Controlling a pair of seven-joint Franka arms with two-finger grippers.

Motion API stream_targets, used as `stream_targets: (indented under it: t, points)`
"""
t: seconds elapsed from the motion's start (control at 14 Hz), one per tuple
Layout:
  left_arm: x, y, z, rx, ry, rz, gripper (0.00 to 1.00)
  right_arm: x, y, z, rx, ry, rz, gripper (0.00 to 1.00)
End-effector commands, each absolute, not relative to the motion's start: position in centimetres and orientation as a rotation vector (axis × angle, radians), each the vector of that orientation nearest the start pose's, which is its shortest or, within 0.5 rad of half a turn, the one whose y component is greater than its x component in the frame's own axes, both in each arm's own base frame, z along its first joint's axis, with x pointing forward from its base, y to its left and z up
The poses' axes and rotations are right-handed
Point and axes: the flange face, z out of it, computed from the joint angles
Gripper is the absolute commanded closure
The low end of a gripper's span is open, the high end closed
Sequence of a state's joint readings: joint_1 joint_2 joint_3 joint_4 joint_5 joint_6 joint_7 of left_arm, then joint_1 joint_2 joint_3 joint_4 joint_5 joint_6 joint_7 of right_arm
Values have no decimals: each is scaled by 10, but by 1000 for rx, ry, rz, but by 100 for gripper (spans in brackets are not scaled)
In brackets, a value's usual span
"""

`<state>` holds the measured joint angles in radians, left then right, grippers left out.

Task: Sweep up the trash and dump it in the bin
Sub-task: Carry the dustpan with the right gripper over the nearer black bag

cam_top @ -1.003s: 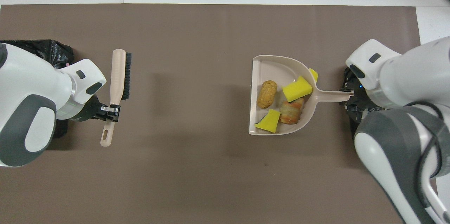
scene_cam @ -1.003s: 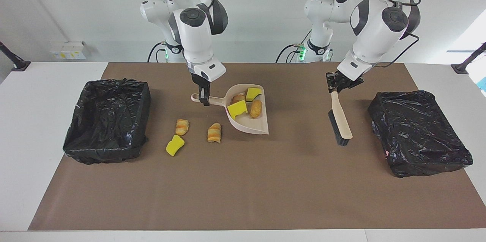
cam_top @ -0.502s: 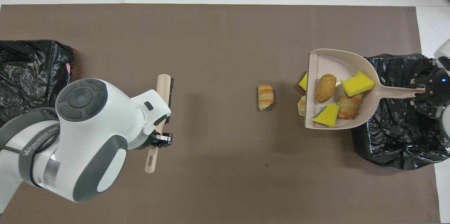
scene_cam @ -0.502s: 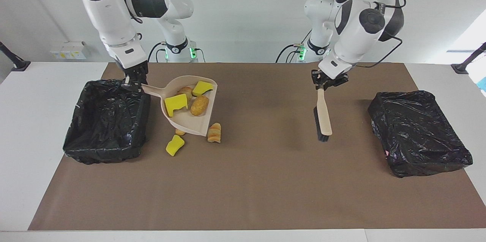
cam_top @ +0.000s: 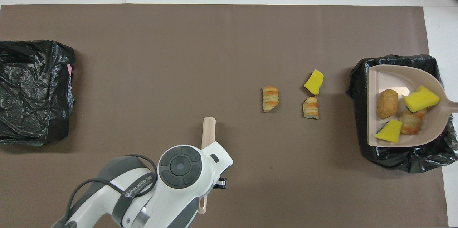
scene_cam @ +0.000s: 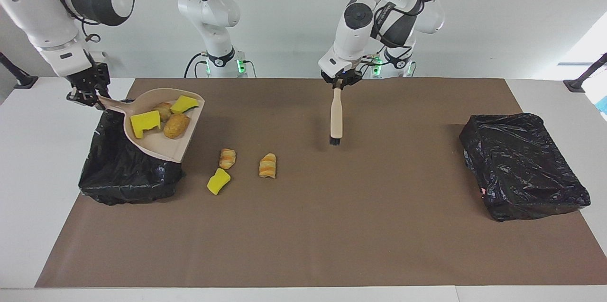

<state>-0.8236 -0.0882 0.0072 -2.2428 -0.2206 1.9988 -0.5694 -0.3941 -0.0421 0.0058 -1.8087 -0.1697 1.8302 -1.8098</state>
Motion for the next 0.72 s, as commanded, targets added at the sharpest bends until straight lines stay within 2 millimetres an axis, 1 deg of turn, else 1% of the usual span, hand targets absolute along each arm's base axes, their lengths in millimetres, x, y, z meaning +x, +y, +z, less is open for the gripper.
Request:
stream_targets:
  t: [0.0,0.07,0.14,0.22,0.29,0.36,0.43,0.5,0.57,0.65]
  points:
    - [311,-382,389,-3204,134,359,100,511,-247,573,-2463,-2325,314,100]
    - [303,-392,383,-3199,134,363,100,513,-253,577,-2478,-2378,391,100]
    - [301,-395,380,-3199,122,359,100,512,-255,578,-2480,-2399,475,100]
    - [299,-401,379,-3210,126,341,100,511,-255,579,-2498,-2384,524,100]
    - [300,-402,379,-3224,79,334,100,512,-251,579,-2534,-2365,577,100]
    - [301,-404,375,-3229,-19,353,100,513,-245,580,-2554,-2361,703,100]
    - [303,-406,375,-3243,-39,334,100,517,-230,580,-2565,-2355,811,100]
    - [305,-407,375,-3256,-46,314,100,518,-217,580,-2570,-2342,875,100]
    - [302,-410,374,-3256,-47,315,100,520,-206,580,-2567,-2341,929,100]
    - [292,-417,370,-3248,-14,322,100,523,-195,580,-2556,-2362,985,100]
